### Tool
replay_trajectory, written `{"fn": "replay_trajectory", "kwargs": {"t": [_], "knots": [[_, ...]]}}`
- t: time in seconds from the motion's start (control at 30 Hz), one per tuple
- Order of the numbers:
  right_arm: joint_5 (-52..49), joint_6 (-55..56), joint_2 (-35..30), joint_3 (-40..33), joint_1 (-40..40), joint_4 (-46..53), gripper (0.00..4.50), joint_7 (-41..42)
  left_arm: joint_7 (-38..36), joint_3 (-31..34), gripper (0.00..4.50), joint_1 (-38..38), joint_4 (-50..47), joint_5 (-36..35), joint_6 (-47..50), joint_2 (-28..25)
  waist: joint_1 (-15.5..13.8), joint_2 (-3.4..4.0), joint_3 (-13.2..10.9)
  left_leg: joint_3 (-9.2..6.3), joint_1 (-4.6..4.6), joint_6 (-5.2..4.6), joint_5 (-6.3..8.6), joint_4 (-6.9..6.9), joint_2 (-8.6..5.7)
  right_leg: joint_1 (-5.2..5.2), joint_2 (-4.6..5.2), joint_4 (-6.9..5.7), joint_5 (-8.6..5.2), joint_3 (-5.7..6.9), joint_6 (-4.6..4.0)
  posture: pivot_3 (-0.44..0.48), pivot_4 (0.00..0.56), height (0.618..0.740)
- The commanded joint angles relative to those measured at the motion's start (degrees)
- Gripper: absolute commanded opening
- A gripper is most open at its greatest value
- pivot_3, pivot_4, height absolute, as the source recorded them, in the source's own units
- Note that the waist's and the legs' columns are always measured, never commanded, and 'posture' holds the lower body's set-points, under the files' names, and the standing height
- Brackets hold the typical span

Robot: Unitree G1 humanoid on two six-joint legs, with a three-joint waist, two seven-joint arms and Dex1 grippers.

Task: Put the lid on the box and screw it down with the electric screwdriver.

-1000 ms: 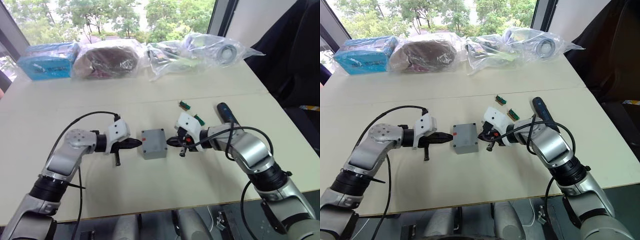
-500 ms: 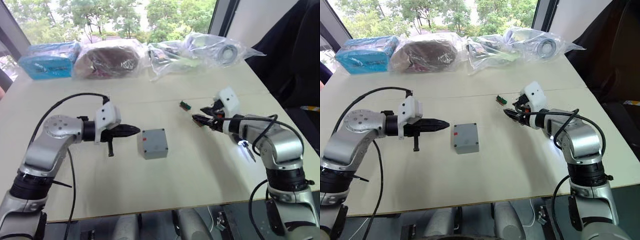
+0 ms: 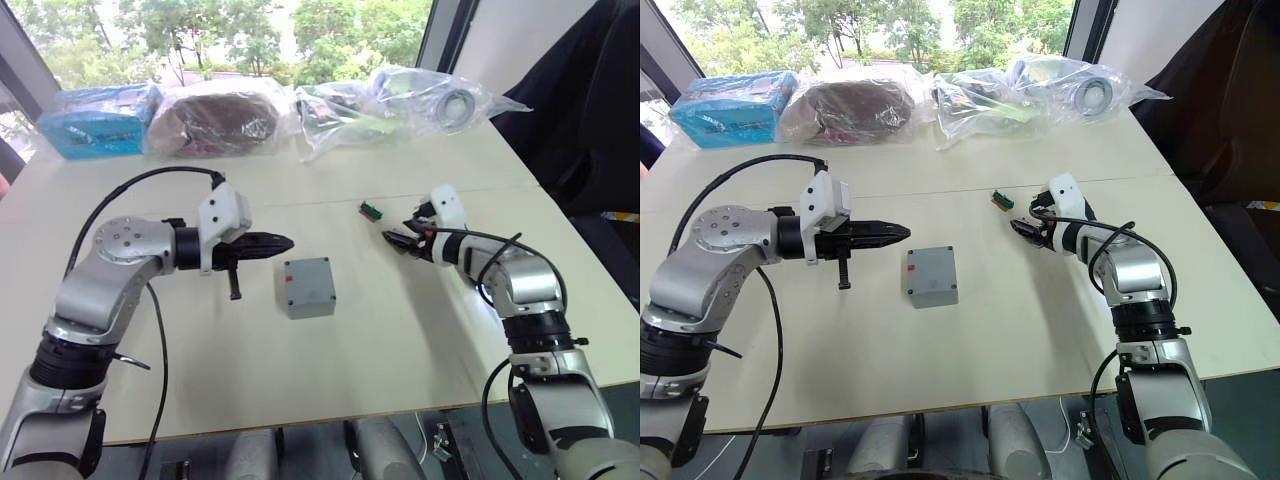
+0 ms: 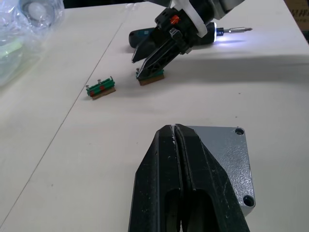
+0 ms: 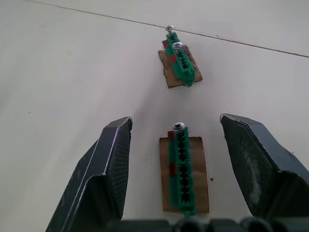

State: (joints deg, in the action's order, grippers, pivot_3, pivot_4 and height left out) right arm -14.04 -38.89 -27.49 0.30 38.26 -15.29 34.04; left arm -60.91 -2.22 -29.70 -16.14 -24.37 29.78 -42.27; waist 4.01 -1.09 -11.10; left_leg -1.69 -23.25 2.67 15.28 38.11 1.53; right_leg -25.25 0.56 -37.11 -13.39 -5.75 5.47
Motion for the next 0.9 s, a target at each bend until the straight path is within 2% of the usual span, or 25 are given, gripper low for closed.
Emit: {"fn": "replay_trajectory", "kwargs": {"t": [0.03, 0.27, 0.33, 0.37, 0.57, 0.77, 0.9], "knots": [[0.6, 2.7, 0.5, -0.3, 2.2, -1.3, 3.01, 0.5, 0.6, 0.8, 0.00, -0.7, -2.4, -0.9, 0.0, -0.2, 0.0, 0.00, 0.0, -0.01, 0.00, 0.00, 0.00, 0.00, 0.00, 0.00, 0.00, 0.00, 0.00, 0.00, 0.00, 0.000, 0.150, 0.740], [1.2, 3.7, 0.7, 0.1, 2.6, -2.7, 3.01, 1.3, 1.2, 0.5, 0.00, -0.9, -2.5, -0.6, 0.0, 0.0, 0.0, 0.00, 0.0, -0.01, 0.00, 0.00, 0.00, 0.00, 0.00, 0.00, -0.01, -0.01, 0.00, 0.00, 0.00, 0.000, 0.150, 0.740], [1.2, 3.6, 0.8, 0.0, 2.6, -2.8, 2.51, 1.4, 1.4, 0.4, 0.00, -1.0, -2.5, -0.7, 0.0, 0.0, 0.0, 0.00, 0.0, -0.01, 0.00, 0.00, 0.00, 0.00, 0.00, 0.00, -0.01, -0.01, 0.00, 0.00, 0.00, 0.000, 0.150, 0.740], [1.3, 3.6, 0.8, 0.0, 2.6, -2.8, 2.40, 1.4, 1.4, 0.4, 0.00, -1.1, -2.5, -0.7, 0.0, 0.0, 0.0, 0.00, 0.0, -0.01, 0.01, 0.00, 0.00, 0.00, 0.00, 0.00, -0.01, -0.01, 0.00, 0.00, 0.00, 0.000, 0.150, 0.740], [1.4, 3.5, 0.8, -0.3, 2.6, -2.8, 0.13, 1.4, 1.8, 0.2, 0.00, -1.2, -2.2, -0.5, -0.2, 0.4, 0.0, 0.00, 0.0, -0.01, 0.00, 0.00, 0.00, 0.00, 0.00, 0.00, -0.01, -0.01, 0.00, 0.00, 0.00, 0.000, 0.150, 0.740], [0.9, 2.8, 0.3, -1.0, 3.2, -1.4, 0.06, 1.3, 2.0, 0.2, 0.00, -0.7, -2.5, -0.6, -0.1, 0.6, 0.0, 0.00, 0.0, -0.01, 0.00, 0.00, 0.00, 0.00, 0.00, 0.00, -0.01, -0.01, 0.00, 0.00, 0.00, 0.000, 0.150, 0.740], [-0.5, -0.2, -1.4, -1.6, 3.3, 4.0, 0.06, 2.4, 1.9, 0.4, 0.00, 1.0, -2.8, -0.4, -0.1, -0.1, 0.0, 0.01, 0.0, -0.01, 0.00, 0.00, 0.00, 0.00, 0.00, 0.00, 0.00, -0.01, 0.00, 0.00, 0.00, 0.000, 0.150, 0.740]]}}
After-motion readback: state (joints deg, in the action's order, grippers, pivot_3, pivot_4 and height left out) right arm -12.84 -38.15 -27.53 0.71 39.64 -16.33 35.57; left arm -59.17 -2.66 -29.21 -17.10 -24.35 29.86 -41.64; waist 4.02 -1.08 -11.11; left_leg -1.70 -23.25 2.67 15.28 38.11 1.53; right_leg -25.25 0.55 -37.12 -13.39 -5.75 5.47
